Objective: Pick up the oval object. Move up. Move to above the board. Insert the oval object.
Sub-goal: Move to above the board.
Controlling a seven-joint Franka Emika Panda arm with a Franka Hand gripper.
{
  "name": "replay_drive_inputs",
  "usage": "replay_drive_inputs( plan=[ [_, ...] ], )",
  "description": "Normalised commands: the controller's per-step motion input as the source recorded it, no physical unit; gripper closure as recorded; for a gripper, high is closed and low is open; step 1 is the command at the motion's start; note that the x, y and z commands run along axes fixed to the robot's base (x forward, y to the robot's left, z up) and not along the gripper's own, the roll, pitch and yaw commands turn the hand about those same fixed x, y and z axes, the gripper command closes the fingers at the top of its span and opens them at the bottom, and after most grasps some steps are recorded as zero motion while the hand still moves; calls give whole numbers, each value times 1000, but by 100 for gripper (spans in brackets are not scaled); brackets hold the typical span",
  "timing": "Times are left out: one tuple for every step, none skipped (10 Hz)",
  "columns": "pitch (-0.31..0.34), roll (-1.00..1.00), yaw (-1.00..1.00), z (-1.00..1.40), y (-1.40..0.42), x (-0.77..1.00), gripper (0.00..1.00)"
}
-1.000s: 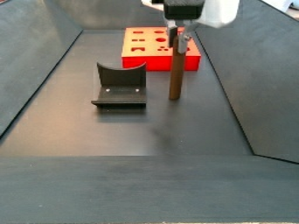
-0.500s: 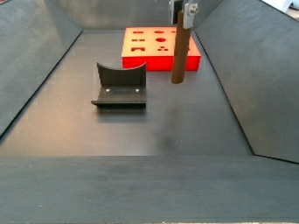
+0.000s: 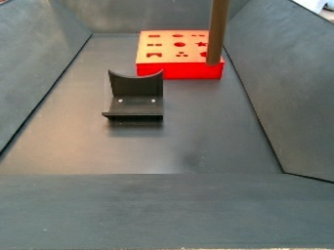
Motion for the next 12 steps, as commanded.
replay_drive_inputs(
  plan=[
    [22, -46, 14, 959, -170, -184, 100],
    [33, -61, 18, 705, -101, -102, 100],
    [52, -72, 17, 521, -63, -49, 100],
    [84, -80, 16, 286, -37, -3, 100],
    [93, -83, 13, 172, -32, 6, 100],
    [33, -6, 1000, 73, -1000, 276, 100],
    [32, -5, 1000, 74, -1000, 277, 100],
    [46, 21, 1000, 71, -1000, 294, 100],
    [52, 12, 1000, 72, -1000, 305, 100],
    [65, 16, 1000, 74, -1000, 313, 100],
    [80, 29, 1000, 79, -1000, 317, 100],
    [98, 29, 1000, 81, -1000, 335, 100]
  ],
)
